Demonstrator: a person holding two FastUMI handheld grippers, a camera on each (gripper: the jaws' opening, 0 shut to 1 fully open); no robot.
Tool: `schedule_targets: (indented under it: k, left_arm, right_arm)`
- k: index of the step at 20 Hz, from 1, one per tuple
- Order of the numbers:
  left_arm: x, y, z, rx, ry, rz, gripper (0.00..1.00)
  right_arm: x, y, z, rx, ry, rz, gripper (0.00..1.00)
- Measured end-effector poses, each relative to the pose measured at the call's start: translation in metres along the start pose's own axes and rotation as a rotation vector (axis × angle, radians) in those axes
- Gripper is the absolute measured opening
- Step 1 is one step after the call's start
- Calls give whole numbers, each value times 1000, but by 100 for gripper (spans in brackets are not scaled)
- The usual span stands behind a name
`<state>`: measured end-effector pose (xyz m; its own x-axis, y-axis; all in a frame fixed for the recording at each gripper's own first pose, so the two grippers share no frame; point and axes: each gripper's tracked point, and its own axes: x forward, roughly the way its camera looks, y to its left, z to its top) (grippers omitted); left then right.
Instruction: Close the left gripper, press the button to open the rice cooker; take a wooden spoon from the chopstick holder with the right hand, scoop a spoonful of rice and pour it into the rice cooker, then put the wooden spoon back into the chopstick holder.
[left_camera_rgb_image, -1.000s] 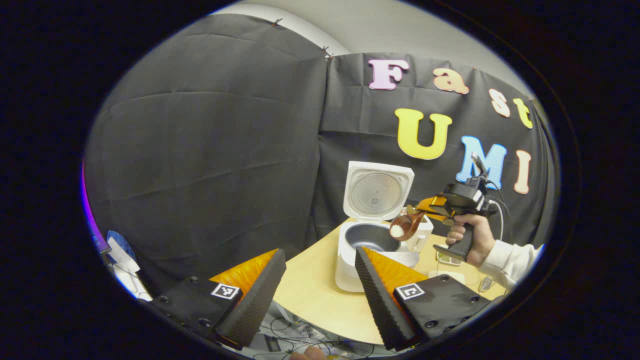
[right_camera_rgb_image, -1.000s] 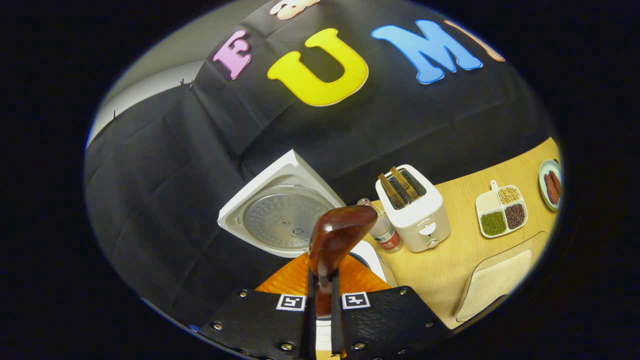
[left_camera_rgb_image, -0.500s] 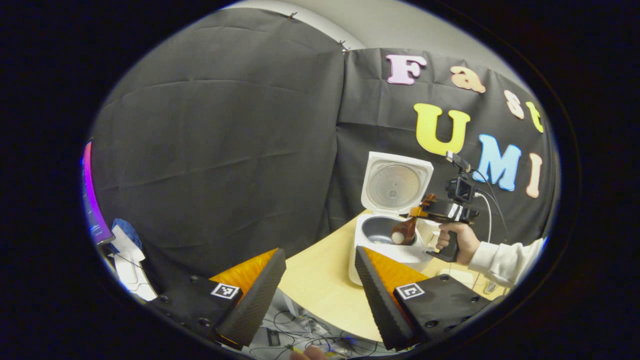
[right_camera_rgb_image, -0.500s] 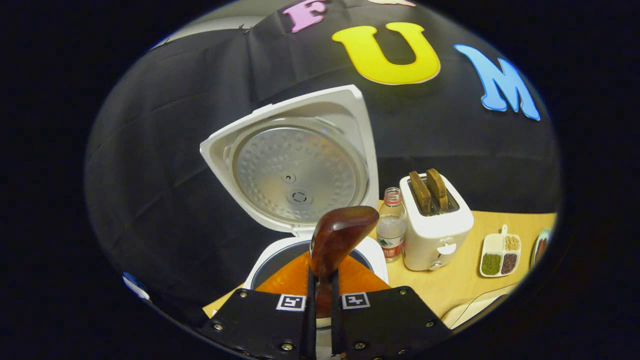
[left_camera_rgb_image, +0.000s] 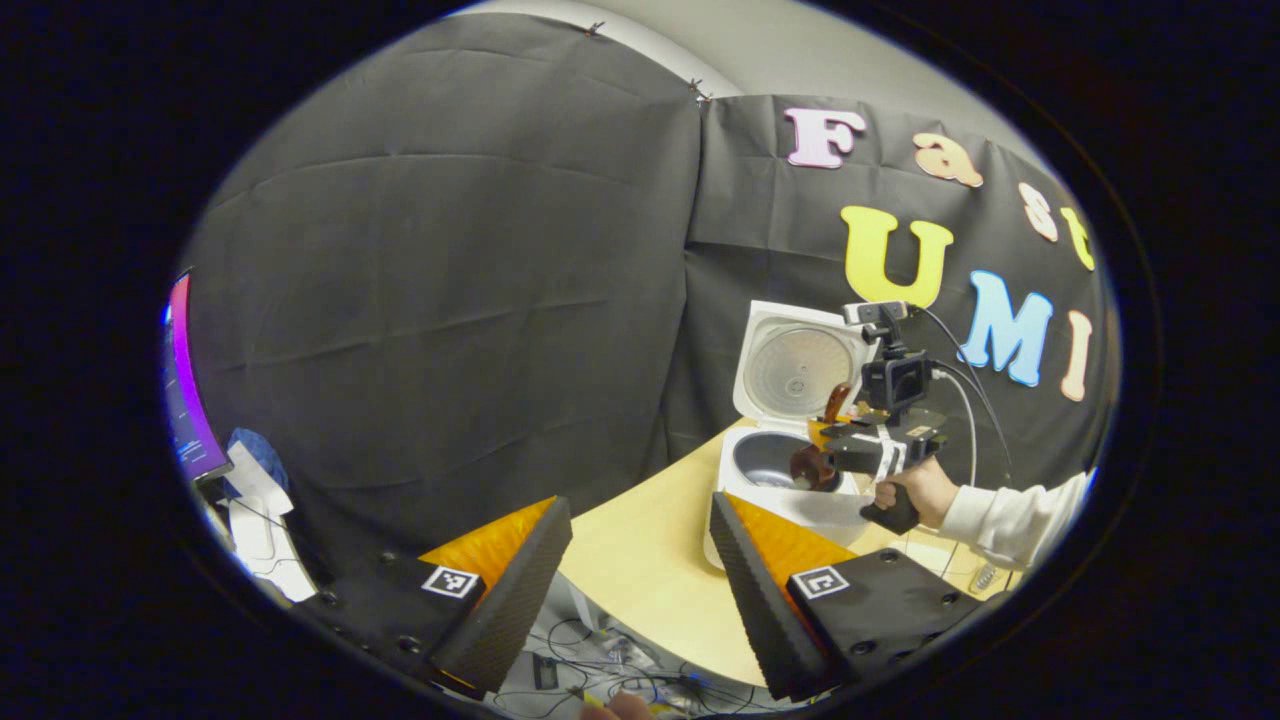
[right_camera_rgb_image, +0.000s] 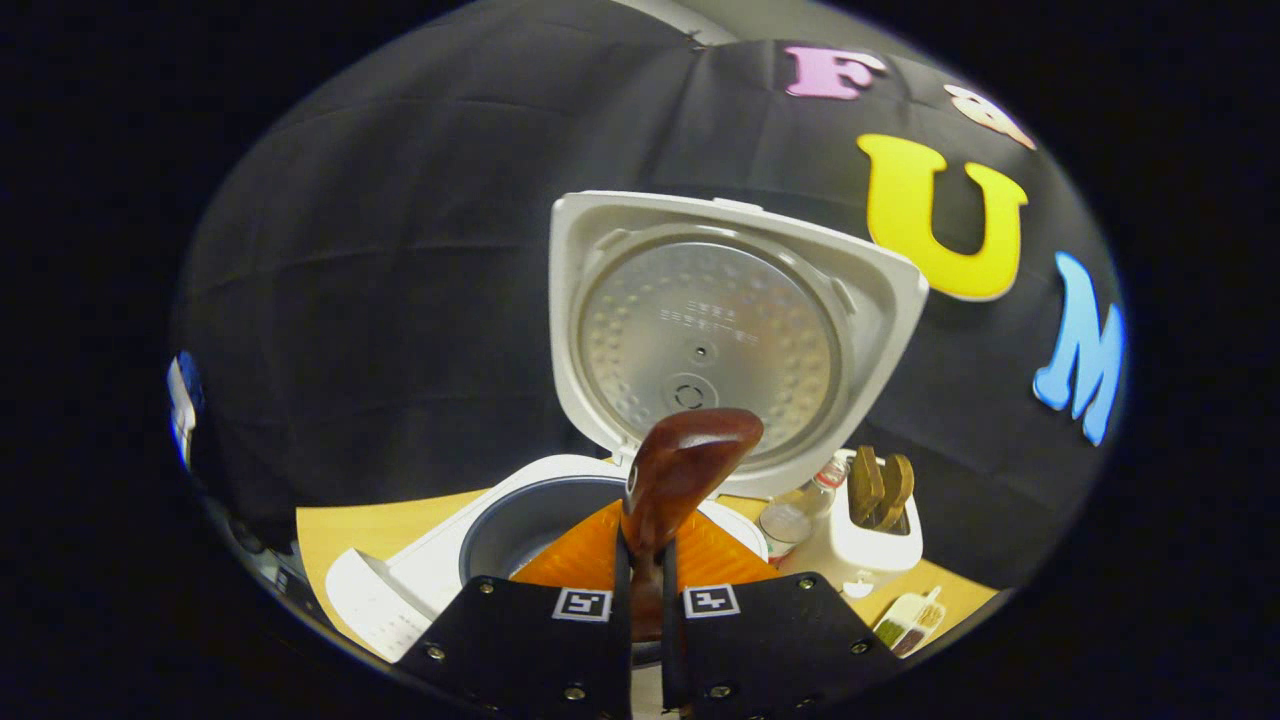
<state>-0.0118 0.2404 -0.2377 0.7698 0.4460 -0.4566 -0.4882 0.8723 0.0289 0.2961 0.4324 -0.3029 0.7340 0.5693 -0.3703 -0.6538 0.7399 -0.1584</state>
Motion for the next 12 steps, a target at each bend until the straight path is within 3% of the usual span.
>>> schedule_targets:
  k: [1,5,9,12]
  left_arm:
    - [0,0,-1,0,1,1,100]
    - [-3,-2,1,3,-7,-8,100]
    - [-11,-4,5,12,-21,-28,98]
    - [-17,-3,8,9,-28,-50,94]
  right_arm:
    - [-3,5,2,-83,-16,0,12]
    - [-12,16,3,-351,-72,-39,12]
    - [-12,15,10,-244,-55,-14,12]
    - [-21,9,16,-254,-68,-58,12]
